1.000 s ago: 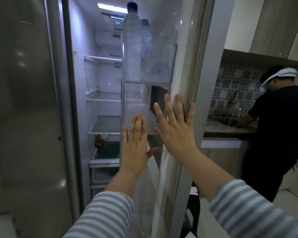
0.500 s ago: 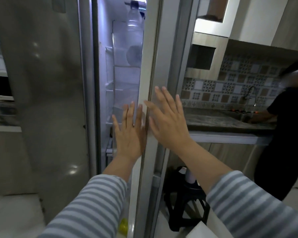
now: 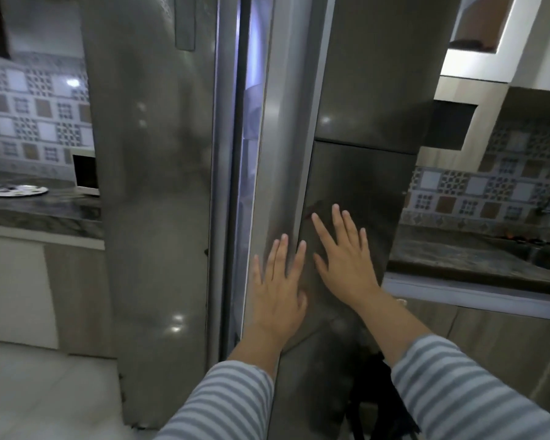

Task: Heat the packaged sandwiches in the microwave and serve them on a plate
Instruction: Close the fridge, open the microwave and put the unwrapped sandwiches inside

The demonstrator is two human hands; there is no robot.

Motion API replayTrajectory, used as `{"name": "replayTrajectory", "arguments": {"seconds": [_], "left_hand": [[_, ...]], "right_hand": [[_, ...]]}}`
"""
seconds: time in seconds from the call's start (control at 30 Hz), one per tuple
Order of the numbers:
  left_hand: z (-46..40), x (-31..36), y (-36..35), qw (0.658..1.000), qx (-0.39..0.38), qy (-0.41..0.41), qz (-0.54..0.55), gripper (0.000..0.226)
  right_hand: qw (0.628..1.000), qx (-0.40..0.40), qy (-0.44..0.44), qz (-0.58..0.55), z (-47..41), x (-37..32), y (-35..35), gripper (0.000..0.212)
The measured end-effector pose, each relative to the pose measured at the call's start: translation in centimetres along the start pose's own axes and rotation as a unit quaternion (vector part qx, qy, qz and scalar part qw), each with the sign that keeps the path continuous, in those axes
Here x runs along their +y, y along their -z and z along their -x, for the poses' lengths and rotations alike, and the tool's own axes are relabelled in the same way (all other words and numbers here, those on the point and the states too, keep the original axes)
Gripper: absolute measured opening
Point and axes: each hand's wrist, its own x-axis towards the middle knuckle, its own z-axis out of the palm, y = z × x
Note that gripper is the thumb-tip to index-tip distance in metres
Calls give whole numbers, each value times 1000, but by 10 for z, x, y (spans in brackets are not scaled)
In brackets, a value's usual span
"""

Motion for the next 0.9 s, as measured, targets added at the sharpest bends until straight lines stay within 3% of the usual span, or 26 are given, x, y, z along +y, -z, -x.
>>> {"name": "replayTrajectory", "arguments": {"seconds": [0.17,0.47,0.9], "left_hand": [[-30,-35,-41,998,17,36,-51,109],[-83,-94,-99,988,69,78,-117,97],[-169,-156,-169,983,34,85,-158,105]], "right_hand": [[1000,0,16,-13,-47,2,-58,87],[981,149,124,19,-120,17,-140,82],[979,136,139,66,-204,8,-212,85]]}}
